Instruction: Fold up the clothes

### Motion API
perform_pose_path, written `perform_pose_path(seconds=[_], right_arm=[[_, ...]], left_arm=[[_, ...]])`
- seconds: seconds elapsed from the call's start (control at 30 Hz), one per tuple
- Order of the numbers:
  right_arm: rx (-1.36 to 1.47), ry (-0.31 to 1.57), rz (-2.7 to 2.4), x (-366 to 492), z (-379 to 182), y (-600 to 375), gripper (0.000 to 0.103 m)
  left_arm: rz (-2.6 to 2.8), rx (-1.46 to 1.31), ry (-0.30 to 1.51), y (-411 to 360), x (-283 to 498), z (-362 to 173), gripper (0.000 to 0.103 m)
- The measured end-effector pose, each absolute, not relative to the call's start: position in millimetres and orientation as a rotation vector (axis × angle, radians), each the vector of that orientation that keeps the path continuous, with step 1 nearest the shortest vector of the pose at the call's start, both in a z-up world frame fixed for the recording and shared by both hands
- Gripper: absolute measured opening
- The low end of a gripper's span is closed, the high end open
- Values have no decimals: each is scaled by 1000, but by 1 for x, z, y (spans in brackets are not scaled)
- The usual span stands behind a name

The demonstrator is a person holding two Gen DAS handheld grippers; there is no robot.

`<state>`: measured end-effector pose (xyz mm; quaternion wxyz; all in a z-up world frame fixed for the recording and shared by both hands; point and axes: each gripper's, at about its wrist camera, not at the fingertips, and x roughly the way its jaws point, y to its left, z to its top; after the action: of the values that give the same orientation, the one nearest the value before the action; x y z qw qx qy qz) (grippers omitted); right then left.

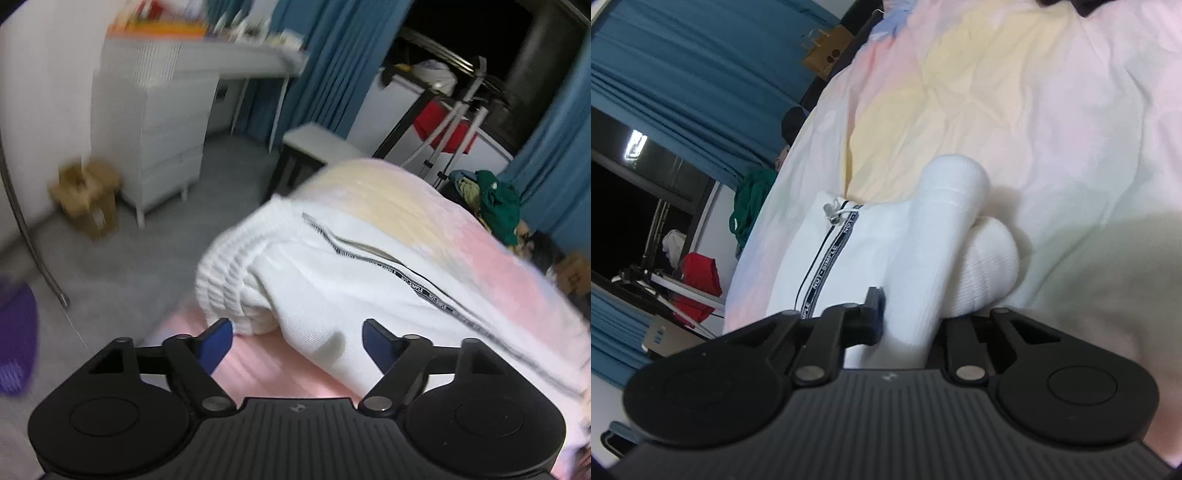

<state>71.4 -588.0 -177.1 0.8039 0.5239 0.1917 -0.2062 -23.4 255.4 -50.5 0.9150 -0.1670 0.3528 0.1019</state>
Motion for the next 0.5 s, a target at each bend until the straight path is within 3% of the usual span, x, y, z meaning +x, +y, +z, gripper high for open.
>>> perform_pose_path(seconds=[0.1, 0.2, 0.37, 0.5], right_arm=[[1130, 425, -414, 78, -183, -588, 48], [1120, 424, -403, 81, -185, -588, 52], [1141, 402, -388, 83, -191, -595, 52], [1136, 389, -381, 84, -192, -598, 52]], left_arm=[[223, -209, 682, 233, -26, -35, 82], [189, -160, 630, 211, -15, -16, 84], [94, -112, 582, 157, 9, 3, 87], [30, -84, 542, 104, 24, 1, 96]])
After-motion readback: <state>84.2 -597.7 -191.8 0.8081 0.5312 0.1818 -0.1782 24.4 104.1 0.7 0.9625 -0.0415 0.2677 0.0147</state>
